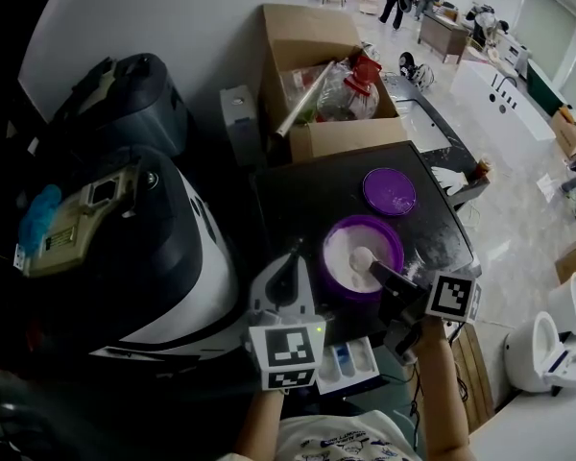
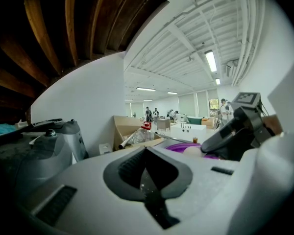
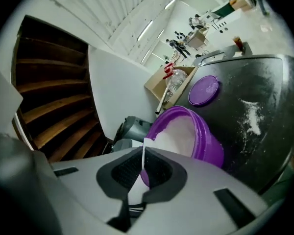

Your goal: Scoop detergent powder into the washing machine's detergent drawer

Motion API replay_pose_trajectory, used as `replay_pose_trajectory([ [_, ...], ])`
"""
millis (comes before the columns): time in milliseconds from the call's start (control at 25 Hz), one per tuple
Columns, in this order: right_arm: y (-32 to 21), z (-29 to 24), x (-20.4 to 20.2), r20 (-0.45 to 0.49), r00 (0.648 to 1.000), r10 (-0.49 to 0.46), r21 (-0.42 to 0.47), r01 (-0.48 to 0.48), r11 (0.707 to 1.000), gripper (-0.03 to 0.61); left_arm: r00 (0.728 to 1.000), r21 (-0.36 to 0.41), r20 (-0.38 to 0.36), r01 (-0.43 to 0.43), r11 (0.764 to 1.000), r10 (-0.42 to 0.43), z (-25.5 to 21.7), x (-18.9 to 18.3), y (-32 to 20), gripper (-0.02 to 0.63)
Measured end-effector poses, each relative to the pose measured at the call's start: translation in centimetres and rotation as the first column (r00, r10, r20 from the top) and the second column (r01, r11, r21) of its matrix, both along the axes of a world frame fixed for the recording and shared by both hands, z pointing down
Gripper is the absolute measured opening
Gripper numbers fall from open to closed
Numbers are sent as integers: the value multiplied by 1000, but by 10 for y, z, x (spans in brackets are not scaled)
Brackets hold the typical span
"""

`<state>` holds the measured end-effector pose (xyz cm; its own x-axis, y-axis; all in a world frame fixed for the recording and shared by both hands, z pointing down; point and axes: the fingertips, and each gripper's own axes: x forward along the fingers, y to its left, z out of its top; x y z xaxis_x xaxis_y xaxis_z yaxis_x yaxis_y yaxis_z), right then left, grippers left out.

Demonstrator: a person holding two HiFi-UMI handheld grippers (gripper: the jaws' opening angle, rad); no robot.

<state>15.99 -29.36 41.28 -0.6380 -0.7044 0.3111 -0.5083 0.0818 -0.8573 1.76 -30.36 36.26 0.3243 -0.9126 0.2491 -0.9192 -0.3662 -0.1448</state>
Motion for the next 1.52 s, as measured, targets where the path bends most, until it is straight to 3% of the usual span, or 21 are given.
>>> replay_pose_trajectory([
  [200,1,-7,-1,132,990,54,36,-59,998,21,1000,6,1,-10,1000,10,-3,3,0,2],
  [360,4,-12,0,281,955,99,49,-117,992,21,1000,8,2,-25,1000,25,-4,6,0,2],
  [600,7,-12,-1,399,903,159,15,-180,984,21,999,9,1,-43,999,43,-3,7,-1,2],
  [1000,12,-17,0,491,846,208,21,-250,968,21,995,13,5,-97,995,97,2,8,-5,2],
  [1520,36,-24,-1,512,830,220,40,-279,959,21,992,3,16,-124,992,124,8,3,12,2],
])
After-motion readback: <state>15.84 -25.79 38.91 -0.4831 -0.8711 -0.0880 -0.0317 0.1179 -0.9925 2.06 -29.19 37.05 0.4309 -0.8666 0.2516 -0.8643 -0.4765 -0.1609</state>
